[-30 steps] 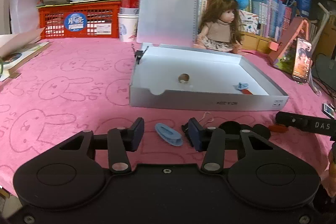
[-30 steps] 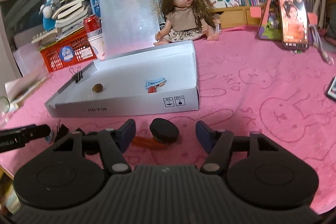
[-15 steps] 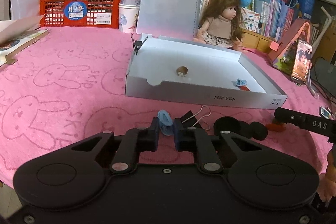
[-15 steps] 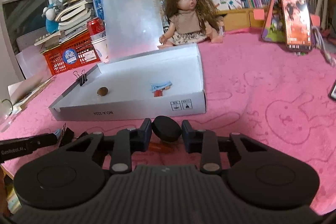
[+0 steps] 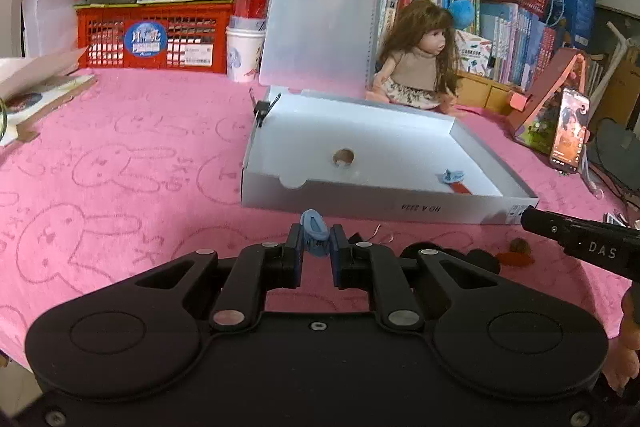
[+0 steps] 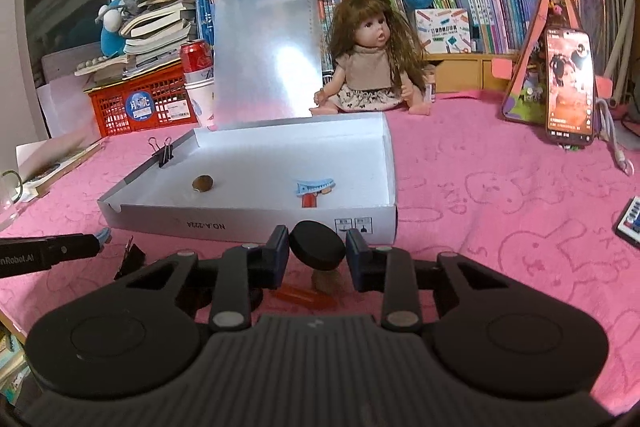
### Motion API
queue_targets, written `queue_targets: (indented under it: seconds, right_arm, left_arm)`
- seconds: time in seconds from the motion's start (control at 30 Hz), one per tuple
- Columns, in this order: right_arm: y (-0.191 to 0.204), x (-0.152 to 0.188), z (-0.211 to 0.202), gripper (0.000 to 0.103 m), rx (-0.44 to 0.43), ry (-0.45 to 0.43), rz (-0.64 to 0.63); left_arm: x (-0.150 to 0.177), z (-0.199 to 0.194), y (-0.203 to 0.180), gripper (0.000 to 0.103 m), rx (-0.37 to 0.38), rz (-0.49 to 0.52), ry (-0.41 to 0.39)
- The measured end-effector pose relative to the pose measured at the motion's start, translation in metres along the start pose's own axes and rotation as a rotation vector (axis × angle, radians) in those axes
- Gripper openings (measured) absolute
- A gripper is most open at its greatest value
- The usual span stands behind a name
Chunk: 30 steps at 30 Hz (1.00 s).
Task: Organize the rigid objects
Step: 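Grasp the blue plastic clip with the left tool while the right tool grasps a black round pad, then carry the blue clip and black pad over the white box with both tools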
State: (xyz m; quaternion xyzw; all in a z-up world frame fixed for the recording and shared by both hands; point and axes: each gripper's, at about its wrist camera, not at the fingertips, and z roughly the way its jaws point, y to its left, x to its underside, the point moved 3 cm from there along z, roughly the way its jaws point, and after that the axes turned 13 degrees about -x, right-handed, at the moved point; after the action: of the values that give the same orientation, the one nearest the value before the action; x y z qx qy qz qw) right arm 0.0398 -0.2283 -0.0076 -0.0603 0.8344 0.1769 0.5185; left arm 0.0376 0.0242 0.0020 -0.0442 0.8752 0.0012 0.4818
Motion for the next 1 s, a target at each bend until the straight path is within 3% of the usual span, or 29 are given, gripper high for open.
queue_targets:
  seconds: [0.5, 0.8, 1.0]
  right_arm:
    - [-0.002, -0.03, 0.013, 0.036, 0.004, -0.016, -0.015]
    - [-0.018, -0.059, 0.04, 0.036, -0.026, 0.008, 0.042]
    - [-0.027, -0.078, 0.072, 0.036, -0.054, 0.068, 0.086]
  left_arm:
    - [-0.046, 0.006, -0.017, 0.013, 0.07, 0.012, -0.033]
    - [-0.092, 0.044, -0.033, 0.013, 0.099, 0.01, -0.011]
    - [-0.119, 0.089, -0.042, 0.013, 0.102, -0.016, 0.056]
